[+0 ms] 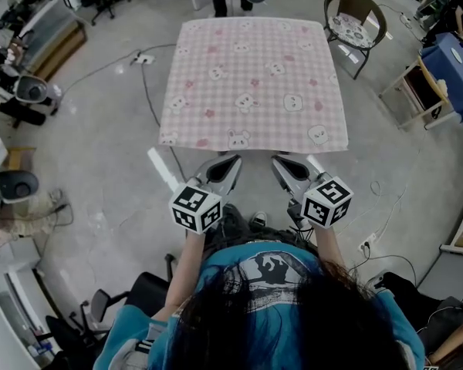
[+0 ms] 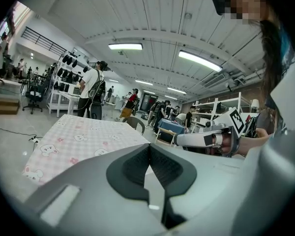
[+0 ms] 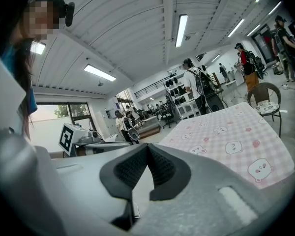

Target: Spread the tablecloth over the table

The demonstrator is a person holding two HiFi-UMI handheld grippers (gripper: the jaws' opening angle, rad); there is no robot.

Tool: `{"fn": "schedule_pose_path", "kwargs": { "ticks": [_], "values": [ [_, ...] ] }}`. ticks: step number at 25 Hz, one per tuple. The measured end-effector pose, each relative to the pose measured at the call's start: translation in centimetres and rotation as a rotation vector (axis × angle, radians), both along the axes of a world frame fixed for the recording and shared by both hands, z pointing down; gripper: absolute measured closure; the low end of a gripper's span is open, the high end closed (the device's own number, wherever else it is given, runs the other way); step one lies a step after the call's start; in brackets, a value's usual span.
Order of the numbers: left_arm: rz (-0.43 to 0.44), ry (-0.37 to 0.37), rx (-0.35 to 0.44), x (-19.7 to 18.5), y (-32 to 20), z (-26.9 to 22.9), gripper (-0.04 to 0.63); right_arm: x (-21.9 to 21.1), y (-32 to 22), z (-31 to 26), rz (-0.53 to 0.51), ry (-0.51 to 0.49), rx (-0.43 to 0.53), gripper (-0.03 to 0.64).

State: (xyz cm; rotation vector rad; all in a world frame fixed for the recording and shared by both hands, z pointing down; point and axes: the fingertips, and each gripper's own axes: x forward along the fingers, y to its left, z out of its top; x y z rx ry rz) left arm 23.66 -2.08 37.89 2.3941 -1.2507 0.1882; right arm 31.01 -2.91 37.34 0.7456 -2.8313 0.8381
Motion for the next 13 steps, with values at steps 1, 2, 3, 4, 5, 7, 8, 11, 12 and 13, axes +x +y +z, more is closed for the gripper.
{"fn": "schedule_pose_path", "kwargs": {
  "ticks": [1,2,3,4,5,7,8,11,12,13],
  "values": [
    [0.003,0.001,0.0,0.1,0.1,0.0,0.58,0.0,0.2,0.0,-0.001,0.001,-0.001,0.617],
    [0.006,0.002,-0.001,0.2,0.2,0.0,0.58,0.1,0.3,0.1,0.0,0.002,-0.003,0.617],
    [0.009,0.003,-0.002,0.4,0.4,0.0,0.58,0.2,0.5,0.1,0.0,0.003,-0.005,0.617],
    [0.013,0.004,-0.004,0.5,0.6,0.0,0.58,0.2,0.8,0.1,0.0,0.003,-0.007,0.617],
    [0.015,0.004,-0.007,0.6,0.7,0.1,0.58,0.3,0.9,0.2,-0.001,0.004,-0.009,0.617],
    [0.019,0.006,-0.012,1.1,0.9,0.2,0.58,0.6,1.2,0.3,-0.004,0.006,-0.011,0.617],
    [0.021,0.006,-0.014,1.4,1.0,0.3,0.58,0.8,1.3,0.3,-0.005,0.008,-0.011,0.617],
    [0.03,0.007,-0.018,2.4,1.0,0.4,0.58,1.7,1.4,0.5,-0.003,0.01,-0.012,0.617],
    [0.032,0.007,-0.018,2.7,1.0,0.5,0.58,2.0,1.4,0.6,-0.001,0.01,-0.012,0.617],
    [0.034,0.007,-0.019,3.0,1.0,0.5,0.58,2.3,1.4,0.6,0.0,0.01,-0.013,0.617]
  ]
}}
